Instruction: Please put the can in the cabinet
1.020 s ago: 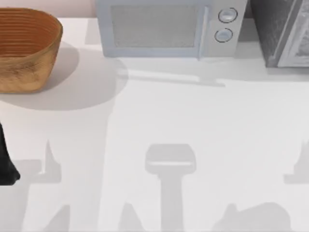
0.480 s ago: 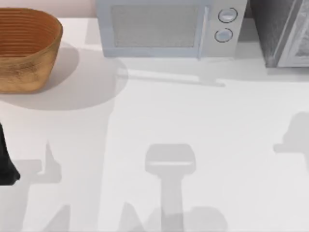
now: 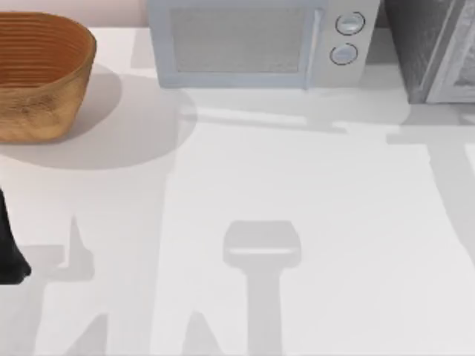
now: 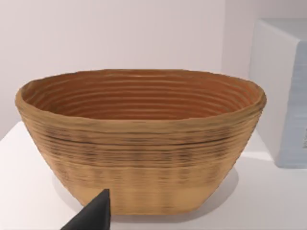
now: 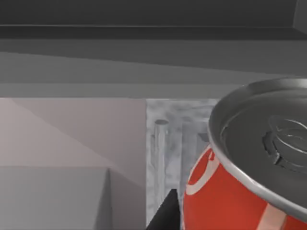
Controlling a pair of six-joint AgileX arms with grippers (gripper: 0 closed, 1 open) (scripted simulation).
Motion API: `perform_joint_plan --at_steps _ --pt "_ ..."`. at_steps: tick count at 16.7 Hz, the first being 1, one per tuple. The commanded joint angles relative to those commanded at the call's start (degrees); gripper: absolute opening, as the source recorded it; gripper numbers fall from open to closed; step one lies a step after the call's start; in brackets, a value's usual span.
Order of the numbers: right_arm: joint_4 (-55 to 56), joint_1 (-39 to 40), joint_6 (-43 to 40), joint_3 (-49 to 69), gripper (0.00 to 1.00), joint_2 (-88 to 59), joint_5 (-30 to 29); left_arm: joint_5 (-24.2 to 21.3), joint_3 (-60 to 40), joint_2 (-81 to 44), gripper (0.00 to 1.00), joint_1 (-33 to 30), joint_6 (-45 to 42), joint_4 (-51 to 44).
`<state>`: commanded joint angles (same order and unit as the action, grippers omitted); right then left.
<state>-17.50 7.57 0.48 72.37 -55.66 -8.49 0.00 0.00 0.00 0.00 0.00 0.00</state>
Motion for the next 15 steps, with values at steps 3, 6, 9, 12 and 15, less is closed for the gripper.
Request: perform_joint_plan --at_steps 3,6,9,12,15 --pt "-3.2 1.4 0.2 14.1 0.00 -10.2 -1.4 0.0 0.0 0.0 1.00 0.0 0.0 0.0" --pt "-5.5 2.5 0.4 23.6 0.00 -17.2 -2.3 0.0 0.0 0.0 1.00 0.0 0.0 0.0" --pt "-6.5 3.0 0.5 27.6 0.00 -20.4 -2.7 0.0 0.0 0.0 1.00 0.0 0.0 0.0" --pt "-6.6 3.1 0.5 27.7 0.00 -20.5 -2.7 0.0 0.0 0.0 1.00 0.0 0.0 0.0" --pt "-6.5 2.8 0.6 27.6 0.00 -20.5 -2.7 0.0 0.0 0.0 1.00 0.0 0.0 0.0"
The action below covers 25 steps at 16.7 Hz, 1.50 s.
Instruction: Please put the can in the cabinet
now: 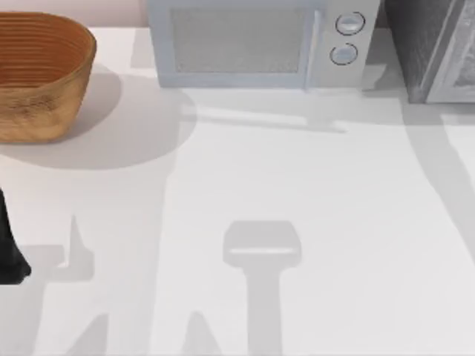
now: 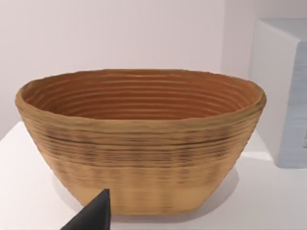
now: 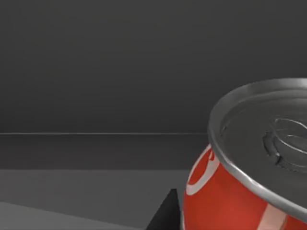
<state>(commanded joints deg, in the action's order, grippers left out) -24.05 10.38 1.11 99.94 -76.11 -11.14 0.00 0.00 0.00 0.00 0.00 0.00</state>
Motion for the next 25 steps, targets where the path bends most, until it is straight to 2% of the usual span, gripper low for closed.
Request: perform_joint_plan --at_steps 5,16,19,24,25 --pt "-3.6 -1.0 0.1 9.5 0.00 -8.5 0.7 0.0 0.0 0.0 1.00 0.0 0.0 0.0" --pt "-13.1 -4.0 -0.1 53.5 0.00 -38.7 3.3 0.0 0.0 0.0 1.00 0.0 0.0 0.0" --pt "-14.8 -4.7 -0.1 58.3 0.00 -43.2 4.0 0.0 0.0 0.0 1.00 0.0 0.0 0.0" --pt "-14.9 -4.8 -0.1 58.8 0.00 -43.7 4.1 0.0 0.0 0.0 1.00 0.0 0.0 0.0" --pt "-14.9 -4.8 -0.1 58.8 0.08 -43.7 4.1 0.0 0.0 0.0 1.00 0.0 0.0 0.0"
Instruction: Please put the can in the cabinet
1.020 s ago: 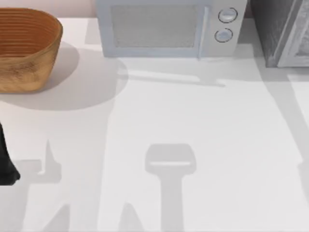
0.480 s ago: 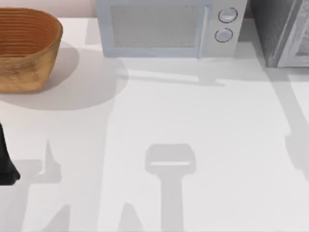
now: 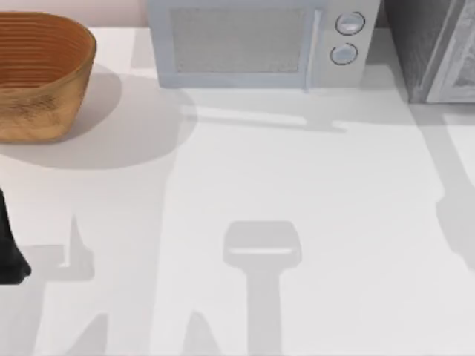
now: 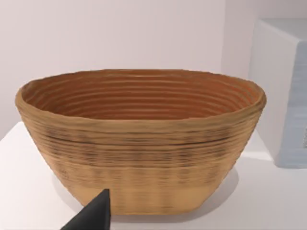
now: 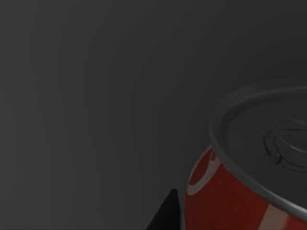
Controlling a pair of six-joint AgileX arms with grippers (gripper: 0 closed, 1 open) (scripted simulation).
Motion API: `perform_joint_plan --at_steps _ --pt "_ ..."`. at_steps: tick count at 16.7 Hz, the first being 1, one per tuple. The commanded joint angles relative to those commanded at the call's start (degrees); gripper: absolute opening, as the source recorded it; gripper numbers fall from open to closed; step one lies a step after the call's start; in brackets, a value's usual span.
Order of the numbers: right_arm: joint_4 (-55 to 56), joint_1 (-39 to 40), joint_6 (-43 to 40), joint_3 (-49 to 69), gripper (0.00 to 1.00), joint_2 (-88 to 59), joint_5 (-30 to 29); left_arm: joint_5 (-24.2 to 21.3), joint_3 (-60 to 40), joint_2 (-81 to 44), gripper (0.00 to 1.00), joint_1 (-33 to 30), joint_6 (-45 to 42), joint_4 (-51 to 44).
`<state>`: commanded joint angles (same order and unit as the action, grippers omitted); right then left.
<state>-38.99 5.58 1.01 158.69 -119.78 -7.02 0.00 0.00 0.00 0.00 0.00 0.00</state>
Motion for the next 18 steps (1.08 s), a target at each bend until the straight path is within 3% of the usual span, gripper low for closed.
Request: perform_joint_plan --at_steps 12,18 --pt "0.0 0.0 0.0 0.0 0.98 0.0 0.0 0.0 0.0 0.0 1.00 0.0 0.0 0.0" --pt "0.0 0.0 0.0 0.0 1.00 0.0 0.0 0.0 0.0 0.0 1.00 0.0 0.0 0.0"
